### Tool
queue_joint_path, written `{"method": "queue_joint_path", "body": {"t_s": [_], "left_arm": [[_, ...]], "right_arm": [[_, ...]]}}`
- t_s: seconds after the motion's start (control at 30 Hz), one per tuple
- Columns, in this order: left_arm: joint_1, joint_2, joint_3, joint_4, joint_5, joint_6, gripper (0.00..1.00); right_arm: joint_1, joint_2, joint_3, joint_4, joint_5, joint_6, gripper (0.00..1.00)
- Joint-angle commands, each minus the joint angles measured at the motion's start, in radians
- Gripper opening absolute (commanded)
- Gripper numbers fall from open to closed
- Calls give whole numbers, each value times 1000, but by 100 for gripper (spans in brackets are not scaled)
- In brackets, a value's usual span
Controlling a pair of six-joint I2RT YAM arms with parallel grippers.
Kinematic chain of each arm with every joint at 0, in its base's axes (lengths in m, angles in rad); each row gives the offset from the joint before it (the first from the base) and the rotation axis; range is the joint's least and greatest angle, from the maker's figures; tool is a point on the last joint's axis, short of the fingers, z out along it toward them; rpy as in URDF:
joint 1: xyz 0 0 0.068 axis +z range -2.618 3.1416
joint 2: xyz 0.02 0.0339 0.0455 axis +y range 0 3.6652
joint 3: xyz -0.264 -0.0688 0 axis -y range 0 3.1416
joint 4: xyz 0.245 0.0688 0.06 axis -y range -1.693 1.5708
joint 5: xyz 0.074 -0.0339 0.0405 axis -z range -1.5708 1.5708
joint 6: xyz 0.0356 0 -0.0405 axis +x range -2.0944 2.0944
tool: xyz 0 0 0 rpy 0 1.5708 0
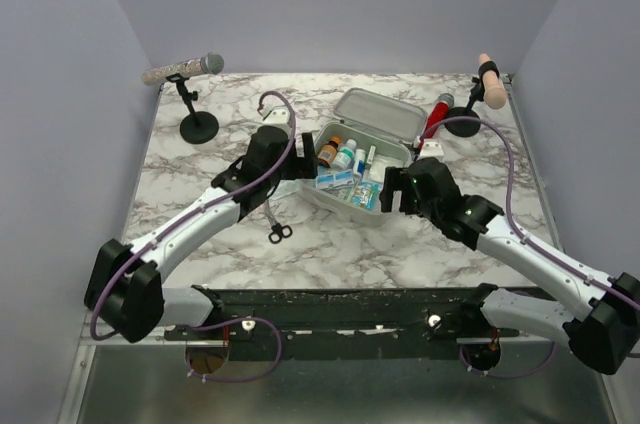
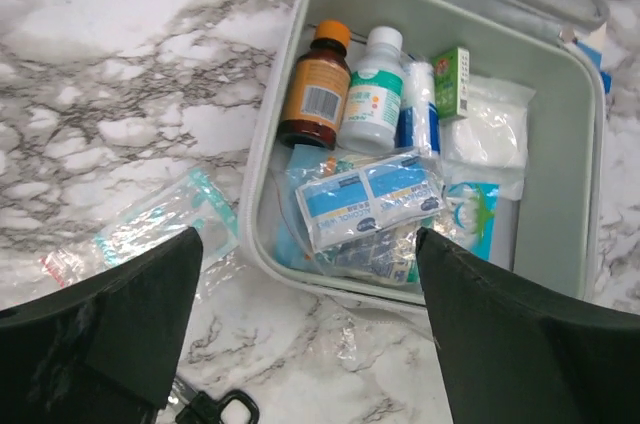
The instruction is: Organize the medicine kit
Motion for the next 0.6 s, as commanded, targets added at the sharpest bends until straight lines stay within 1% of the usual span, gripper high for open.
{"method": "queue_joint_path", "body": {"t_s": [0.0, 0.1, 0.17, 0.23, 0.37, 0.57], "left_arm": [[8, -143, -113, 23, -174, -148, 99], [37, -210, -179, 1, -178, -269, 99], [56, -236, -216, -23, -183, -328, 99], [66, -246, -241, -52, -192, -340, 99], [85, -246, -264, -106, -188, -365, 98], [97, -315, -331, -73, -172, -384, 93]], "right_arm": [[-87, 86, 92, 7, 135, 89, 100], [-189, 166, 129, 25, 63, 126, 100], [-215, 224, 146, 55, 30, 125, 95], [-232, 283, 169, 65, 21, 129, 92], [-246, 399, 214, 84, -25, 131, 82], [-246, 493, 227, 102, -79, 160, 67]]}}
